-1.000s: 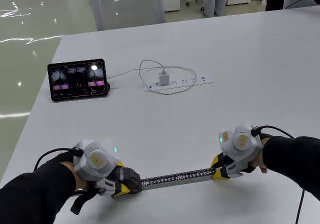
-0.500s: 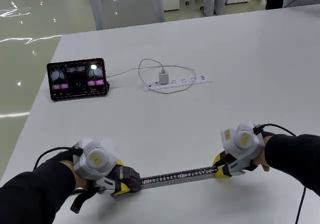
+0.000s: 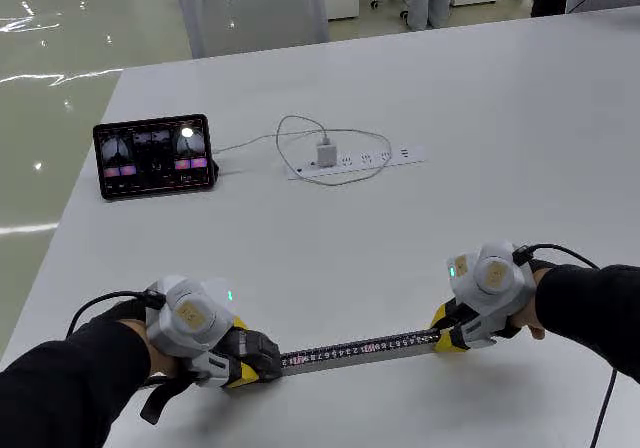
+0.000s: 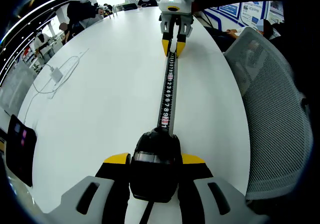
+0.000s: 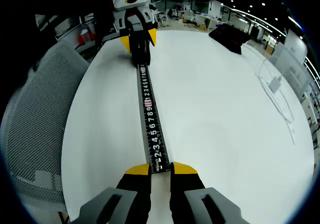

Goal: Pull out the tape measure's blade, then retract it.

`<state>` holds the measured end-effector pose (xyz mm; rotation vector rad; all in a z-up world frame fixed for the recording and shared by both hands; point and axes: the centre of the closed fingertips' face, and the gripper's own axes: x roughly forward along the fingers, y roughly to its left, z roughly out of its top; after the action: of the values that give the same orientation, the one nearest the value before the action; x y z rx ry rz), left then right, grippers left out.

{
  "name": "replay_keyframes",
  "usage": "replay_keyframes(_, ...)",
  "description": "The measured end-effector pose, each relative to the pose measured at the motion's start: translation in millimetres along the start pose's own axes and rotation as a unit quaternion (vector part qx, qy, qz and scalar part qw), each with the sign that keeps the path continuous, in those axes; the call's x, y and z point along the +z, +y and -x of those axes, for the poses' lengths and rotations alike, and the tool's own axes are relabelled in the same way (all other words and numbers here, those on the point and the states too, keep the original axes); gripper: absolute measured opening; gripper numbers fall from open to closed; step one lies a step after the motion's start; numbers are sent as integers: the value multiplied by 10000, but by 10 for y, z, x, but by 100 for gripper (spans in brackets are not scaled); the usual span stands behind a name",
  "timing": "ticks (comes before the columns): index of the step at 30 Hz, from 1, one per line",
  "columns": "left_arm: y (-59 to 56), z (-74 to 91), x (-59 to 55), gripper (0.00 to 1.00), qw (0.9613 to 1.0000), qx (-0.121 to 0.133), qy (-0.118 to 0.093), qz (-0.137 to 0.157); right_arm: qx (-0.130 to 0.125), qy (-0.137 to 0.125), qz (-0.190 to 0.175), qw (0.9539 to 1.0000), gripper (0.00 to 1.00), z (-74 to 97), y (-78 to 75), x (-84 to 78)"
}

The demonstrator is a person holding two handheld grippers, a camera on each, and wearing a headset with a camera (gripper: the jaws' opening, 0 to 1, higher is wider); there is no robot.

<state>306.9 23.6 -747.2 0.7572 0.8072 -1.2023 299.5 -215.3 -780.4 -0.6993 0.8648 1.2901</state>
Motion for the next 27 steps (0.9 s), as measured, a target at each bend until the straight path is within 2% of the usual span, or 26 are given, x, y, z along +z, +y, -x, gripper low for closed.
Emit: replay_keyframes(27,-7,7,-3,31,10000,12,7,0,-19,-39,-93,9999,10,55,-4,-76)
